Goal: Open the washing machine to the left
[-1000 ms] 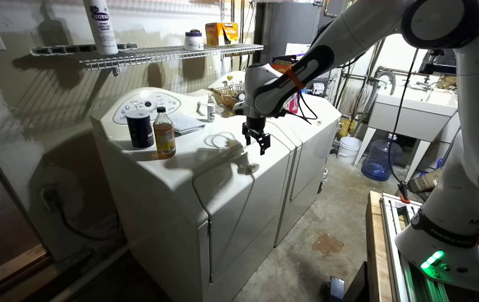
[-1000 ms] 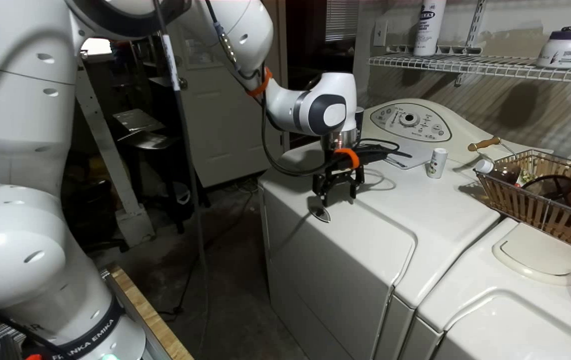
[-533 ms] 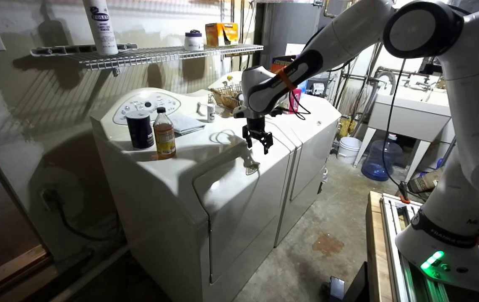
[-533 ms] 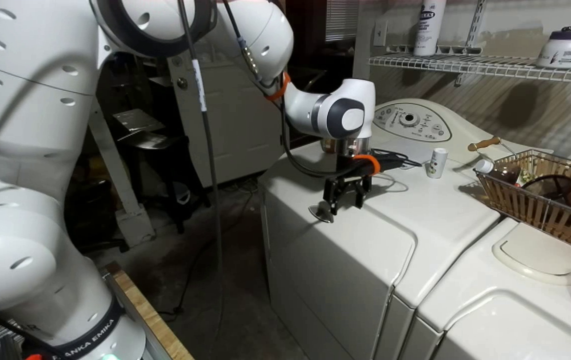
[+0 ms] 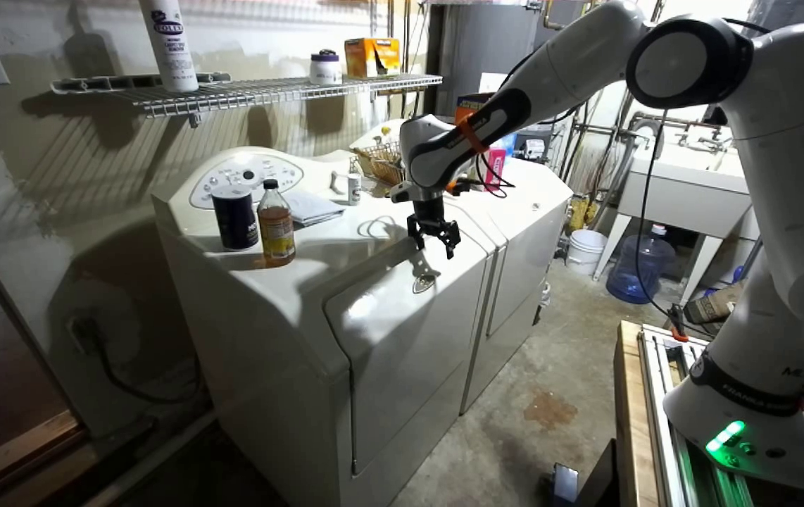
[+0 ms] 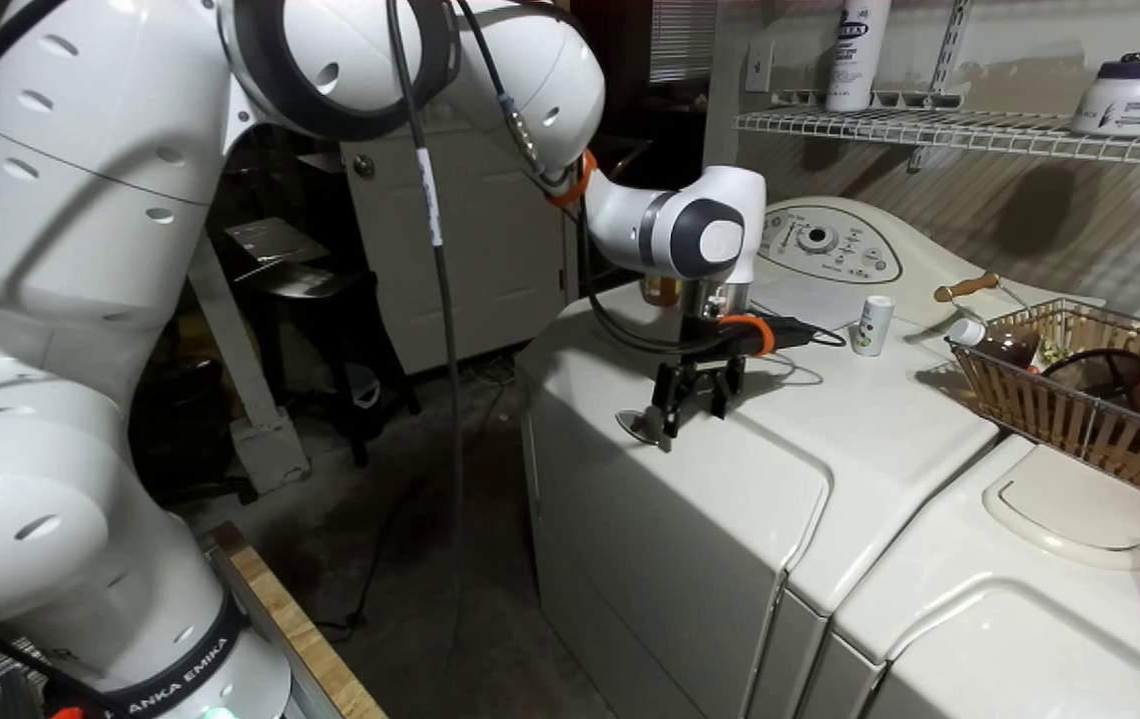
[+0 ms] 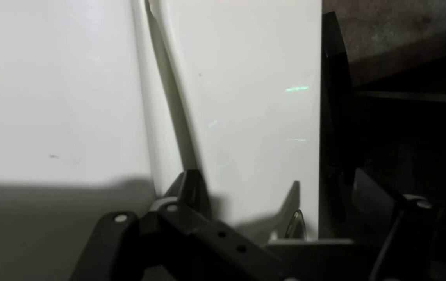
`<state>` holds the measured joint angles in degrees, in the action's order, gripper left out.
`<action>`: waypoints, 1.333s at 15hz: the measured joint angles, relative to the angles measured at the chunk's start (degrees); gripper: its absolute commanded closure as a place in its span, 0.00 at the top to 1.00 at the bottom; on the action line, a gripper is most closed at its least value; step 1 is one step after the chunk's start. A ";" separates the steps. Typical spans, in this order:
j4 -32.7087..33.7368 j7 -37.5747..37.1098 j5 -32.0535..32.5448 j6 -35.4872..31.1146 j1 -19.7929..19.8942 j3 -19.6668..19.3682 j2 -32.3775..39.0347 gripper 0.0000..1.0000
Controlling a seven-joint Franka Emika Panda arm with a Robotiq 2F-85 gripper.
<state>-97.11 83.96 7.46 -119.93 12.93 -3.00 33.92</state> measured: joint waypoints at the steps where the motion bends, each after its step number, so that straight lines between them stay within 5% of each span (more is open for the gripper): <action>1: 0.36 0.00 0.00 0.49 0.00 0.00 0.17 1.00; 9: -0.12 0.00 -0.10 0.12 0.62 -0.11 -0.19 1.00; 17: -9.43 0.16 -0.10 -9.07 1.17 -0.47 -5.44 1.00; 20: -16.08 1.49 -0.08 -1.70 2.31 -1.95 -9.59 1.00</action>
<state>-113.19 85.44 7.38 -121.64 15.24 -4.95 24.33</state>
